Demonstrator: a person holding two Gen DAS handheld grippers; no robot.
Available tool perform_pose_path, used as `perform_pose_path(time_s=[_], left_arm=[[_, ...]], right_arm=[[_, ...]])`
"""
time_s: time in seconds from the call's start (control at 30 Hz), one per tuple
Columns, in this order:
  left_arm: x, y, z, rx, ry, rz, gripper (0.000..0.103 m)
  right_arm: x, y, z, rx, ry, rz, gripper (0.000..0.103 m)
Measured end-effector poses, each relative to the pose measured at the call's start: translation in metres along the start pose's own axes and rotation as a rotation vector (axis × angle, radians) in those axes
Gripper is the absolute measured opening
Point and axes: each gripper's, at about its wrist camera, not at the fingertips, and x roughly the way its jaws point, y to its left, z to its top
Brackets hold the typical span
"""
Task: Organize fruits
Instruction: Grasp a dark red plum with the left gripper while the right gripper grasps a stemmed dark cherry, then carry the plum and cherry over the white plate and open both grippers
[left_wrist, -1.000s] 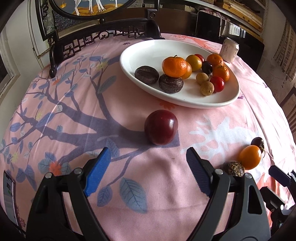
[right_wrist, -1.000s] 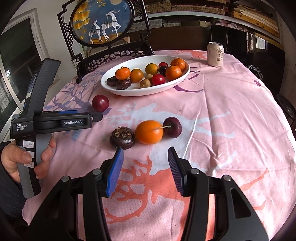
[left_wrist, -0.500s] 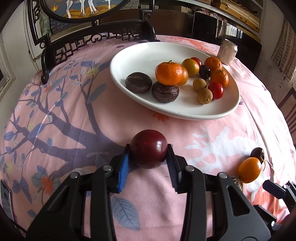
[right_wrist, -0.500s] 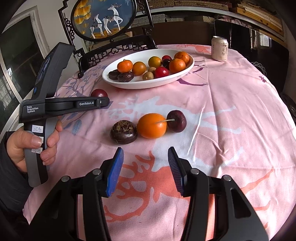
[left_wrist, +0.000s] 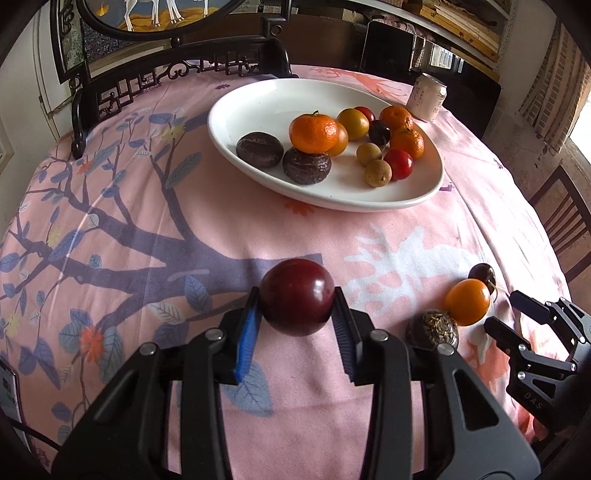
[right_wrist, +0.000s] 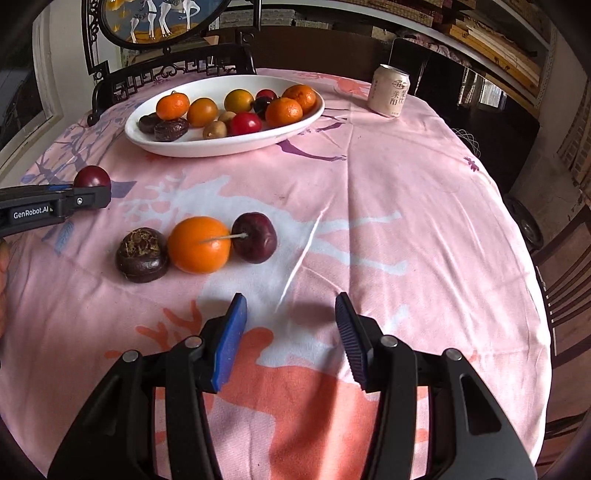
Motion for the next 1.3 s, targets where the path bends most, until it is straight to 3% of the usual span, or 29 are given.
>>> perform_pose_path(time_s=[0.43,0.47,0.5,0.53,0.77,1.3], left_arm=[[0.006,0.001,0.0,0.019,0.02,0.007,0.038],[0.007,0.0,0.0,0.02,0.021,0.008,0.038],[0.007,0.001,0.0,0.022,0.021,0.009,0.038],[0.007,0.001,0.0,0.02,0.021,0.008,0.038],[0.006,0.001,0.0,0.017,0.016,0.007,0.038],[-0.014,-0.006,0.001,0.03,-0.03,0.005,0.038]], right_arm=[[0.027,0.015,0.037,-0.138,-0.052,-0.014,0.05],[0.028,0.017,0.039,-0.143,-0.05,0.003,0.045],[0.029,0.018,0.04,-0.145,-0.039,0.032,0.03],[0.028,0.02,0.04,-0.147,-0.035,0.025,0.027],[0.021,0.018,0.034,-0.102,-0.028,0.031,0.027],[-0.018,0.002,0.027,-0.023,-0.117,0.078,0.027]])
